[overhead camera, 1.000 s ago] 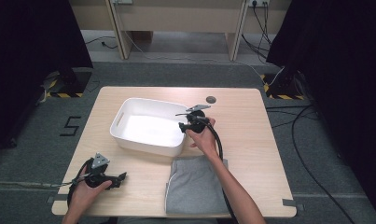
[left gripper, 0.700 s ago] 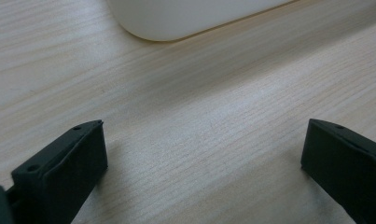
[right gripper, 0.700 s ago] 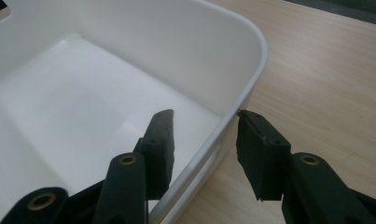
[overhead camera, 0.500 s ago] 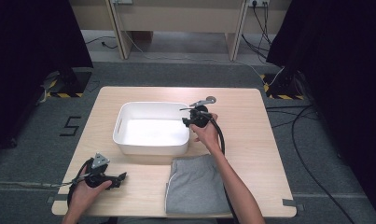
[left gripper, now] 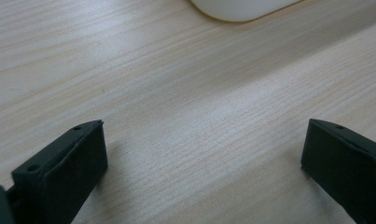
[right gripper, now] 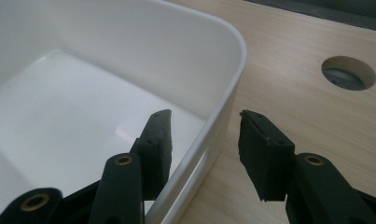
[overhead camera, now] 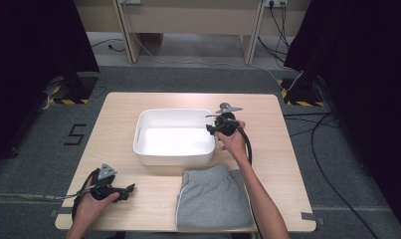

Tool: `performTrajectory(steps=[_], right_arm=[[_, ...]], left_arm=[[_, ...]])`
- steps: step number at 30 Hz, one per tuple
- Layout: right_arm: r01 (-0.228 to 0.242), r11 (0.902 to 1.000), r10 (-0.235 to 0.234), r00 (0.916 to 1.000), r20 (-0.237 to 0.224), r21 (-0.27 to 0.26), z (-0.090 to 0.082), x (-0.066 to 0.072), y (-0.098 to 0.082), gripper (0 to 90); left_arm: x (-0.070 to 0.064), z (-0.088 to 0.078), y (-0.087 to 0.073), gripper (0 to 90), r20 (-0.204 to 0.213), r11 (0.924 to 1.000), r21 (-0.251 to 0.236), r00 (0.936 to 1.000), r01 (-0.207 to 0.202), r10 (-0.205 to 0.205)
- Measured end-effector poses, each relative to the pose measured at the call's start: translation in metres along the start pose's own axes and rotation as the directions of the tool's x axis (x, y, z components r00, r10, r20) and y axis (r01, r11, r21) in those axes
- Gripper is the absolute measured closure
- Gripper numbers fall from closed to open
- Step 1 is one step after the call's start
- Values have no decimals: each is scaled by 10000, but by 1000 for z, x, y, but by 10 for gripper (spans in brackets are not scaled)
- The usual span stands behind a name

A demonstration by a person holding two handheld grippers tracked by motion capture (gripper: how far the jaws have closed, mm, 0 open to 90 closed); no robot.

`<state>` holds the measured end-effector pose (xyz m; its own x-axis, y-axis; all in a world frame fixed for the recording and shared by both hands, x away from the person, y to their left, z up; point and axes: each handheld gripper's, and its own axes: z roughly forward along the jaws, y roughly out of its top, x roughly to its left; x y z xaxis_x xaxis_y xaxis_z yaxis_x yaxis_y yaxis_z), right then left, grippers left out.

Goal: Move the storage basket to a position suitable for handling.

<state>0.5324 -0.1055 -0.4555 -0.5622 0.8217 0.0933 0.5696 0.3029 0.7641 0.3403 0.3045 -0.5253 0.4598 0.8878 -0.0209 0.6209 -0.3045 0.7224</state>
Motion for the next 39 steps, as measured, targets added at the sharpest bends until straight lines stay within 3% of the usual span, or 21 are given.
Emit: performTrajectory(steps=[17,28,35,39], right_arm=[[-278,9995,284,9981,542,-120,-22,-35,-14,529],[-407,9990,417,9970,652,-173,-32,-45,-21,519],[-103,9999,114,9957,917,-122,-38,-48,-25,509],[-271,9996,282,9944,1019,-122,-41,-52,-27,499]], left_arm=[[0,0,0,0,-4,10000,-16,10000,30,-30],[0,0,0,0,-3,10000,-23,10000,38,-38],[0,0,0,0,-7,10000,-22,10000,44,-44],[0,0,0,0,-12,10000,-17,10000,41,-41]])
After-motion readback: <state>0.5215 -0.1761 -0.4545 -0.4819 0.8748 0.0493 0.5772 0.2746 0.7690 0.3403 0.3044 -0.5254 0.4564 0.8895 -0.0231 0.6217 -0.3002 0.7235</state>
